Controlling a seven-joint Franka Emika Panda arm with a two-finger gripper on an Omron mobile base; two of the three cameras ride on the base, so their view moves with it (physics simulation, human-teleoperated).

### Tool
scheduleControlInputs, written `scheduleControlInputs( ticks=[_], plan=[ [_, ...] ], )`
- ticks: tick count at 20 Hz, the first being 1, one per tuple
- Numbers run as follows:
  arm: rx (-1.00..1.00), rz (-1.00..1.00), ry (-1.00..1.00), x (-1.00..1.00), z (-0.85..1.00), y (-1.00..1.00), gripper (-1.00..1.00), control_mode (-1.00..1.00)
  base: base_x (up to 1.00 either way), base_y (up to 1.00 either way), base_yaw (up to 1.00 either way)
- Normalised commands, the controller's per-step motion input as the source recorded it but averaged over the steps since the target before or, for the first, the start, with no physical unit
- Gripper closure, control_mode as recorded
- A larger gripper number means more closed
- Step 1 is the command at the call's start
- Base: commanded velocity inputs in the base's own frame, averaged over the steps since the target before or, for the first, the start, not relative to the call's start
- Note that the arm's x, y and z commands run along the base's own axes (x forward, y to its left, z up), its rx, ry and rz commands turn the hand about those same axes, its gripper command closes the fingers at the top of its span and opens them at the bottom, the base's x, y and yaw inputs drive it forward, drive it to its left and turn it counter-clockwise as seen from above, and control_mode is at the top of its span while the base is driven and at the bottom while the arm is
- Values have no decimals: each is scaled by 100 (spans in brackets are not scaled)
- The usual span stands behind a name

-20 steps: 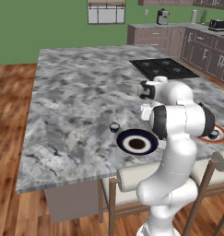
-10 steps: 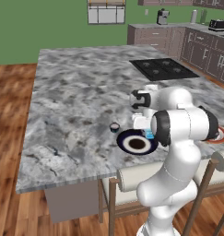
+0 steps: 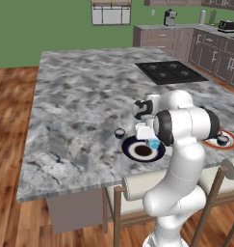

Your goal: Place two yogurt containers on each plate.

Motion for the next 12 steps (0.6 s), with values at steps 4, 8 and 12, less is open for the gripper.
scheduleControlInputs(
  ticks=[4,8,12],
  plan=[
    [0,0,1,2,-27,-14,100,-100,0,0,0],
    [0,0,0,1,-22,0,100,-100,0,0,0],
    [0,0,0,0,-2,0,100,-100,0,0,0]
  ],
)
